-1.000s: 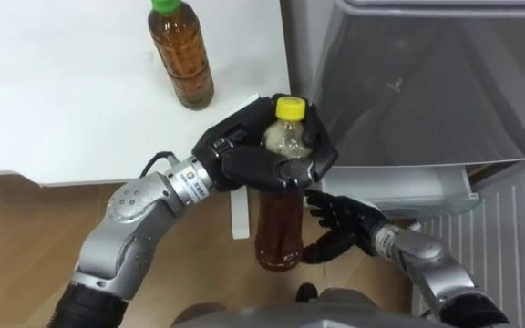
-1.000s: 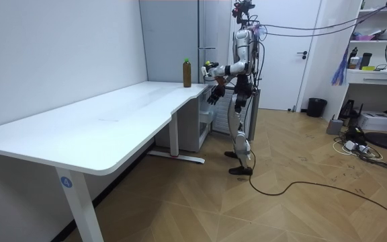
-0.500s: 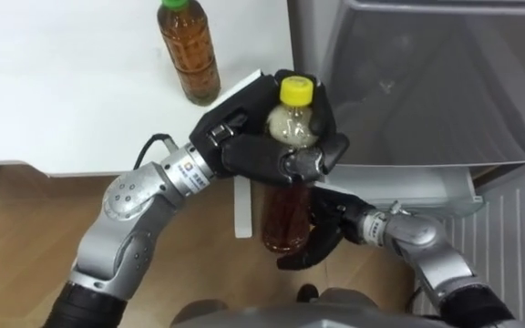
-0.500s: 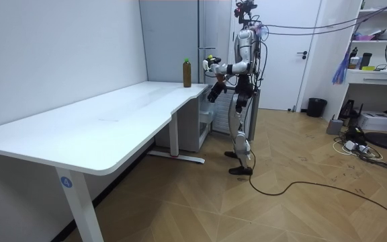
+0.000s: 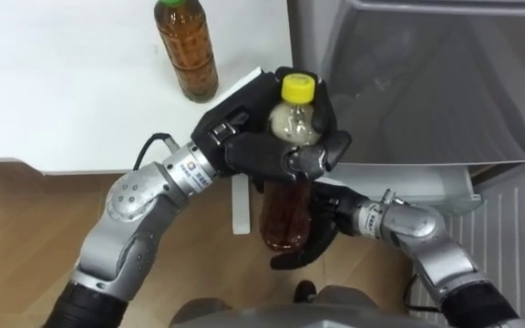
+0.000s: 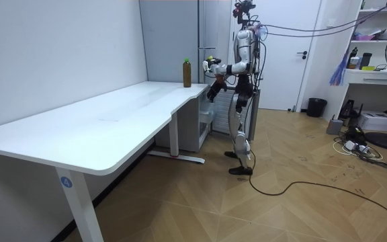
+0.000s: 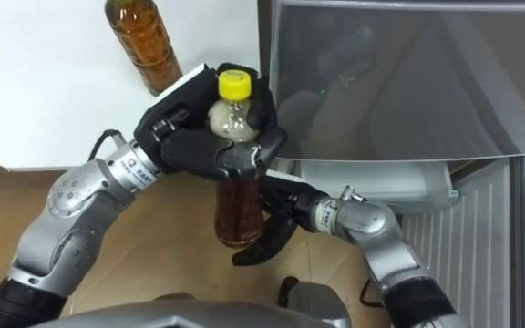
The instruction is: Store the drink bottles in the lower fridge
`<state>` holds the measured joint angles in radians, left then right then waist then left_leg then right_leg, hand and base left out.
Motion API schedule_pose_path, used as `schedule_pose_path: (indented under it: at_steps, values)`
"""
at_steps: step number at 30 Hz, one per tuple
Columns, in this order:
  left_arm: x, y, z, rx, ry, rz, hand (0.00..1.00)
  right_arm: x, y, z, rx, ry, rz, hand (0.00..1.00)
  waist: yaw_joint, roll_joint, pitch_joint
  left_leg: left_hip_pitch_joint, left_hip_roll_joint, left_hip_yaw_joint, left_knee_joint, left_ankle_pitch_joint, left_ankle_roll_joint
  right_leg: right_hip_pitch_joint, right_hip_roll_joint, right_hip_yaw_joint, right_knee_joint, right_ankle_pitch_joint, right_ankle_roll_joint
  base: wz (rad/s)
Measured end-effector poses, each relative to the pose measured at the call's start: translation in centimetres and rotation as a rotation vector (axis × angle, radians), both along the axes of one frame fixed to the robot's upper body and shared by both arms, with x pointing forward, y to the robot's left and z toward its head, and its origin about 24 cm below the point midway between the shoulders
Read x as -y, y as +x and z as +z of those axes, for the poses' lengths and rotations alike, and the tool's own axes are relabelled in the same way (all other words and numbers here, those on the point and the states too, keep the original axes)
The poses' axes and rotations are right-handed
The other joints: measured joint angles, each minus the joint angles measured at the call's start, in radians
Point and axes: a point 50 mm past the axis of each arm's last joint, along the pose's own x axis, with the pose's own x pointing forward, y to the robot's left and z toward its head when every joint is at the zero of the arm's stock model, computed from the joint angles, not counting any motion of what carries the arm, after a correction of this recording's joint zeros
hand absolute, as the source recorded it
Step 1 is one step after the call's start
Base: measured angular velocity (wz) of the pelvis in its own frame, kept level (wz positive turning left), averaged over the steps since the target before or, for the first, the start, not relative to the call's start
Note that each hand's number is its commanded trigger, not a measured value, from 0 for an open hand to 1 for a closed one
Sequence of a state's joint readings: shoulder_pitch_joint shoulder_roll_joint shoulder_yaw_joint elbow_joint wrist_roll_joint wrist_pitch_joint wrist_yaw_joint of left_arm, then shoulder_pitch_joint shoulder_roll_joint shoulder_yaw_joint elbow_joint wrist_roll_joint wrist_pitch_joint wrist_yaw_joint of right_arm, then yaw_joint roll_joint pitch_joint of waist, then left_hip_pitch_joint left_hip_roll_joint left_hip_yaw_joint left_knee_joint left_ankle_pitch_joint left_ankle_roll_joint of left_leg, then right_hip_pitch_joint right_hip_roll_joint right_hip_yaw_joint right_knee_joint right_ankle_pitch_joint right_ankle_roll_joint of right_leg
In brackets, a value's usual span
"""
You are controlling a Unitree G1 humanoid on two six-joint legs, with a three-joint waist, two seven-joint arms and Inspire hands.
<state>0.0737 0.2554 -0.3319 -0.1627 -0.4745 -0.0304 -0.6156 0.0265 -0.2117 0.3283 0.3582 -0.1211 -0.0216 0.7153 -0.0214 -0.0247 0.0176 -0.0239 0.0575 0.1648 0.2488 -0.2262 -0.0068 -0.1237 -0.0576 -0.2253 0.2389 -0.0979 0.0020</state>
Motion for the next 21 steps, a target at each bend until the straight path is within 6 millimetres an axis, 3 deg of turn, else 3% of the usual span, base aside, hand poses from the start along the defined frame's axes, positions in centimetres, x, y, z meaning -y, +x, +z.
schedule_pose_path:
  at_steps: [21]
  values:
    - [0.94, -0.58, -0.39, 0.071, 0.117, -0.050, 1.00, 0.04, -0.02, 0.62, 0.011, 0.002, 0.063, 0.00, 0.003, -0.014, 0.0054, -0.004, -0.002, -0.001, -0.003, 0.000, 0.000, -0.016, -0.003, 0.003, 0.001, 0.000, 0.001, 0.00]
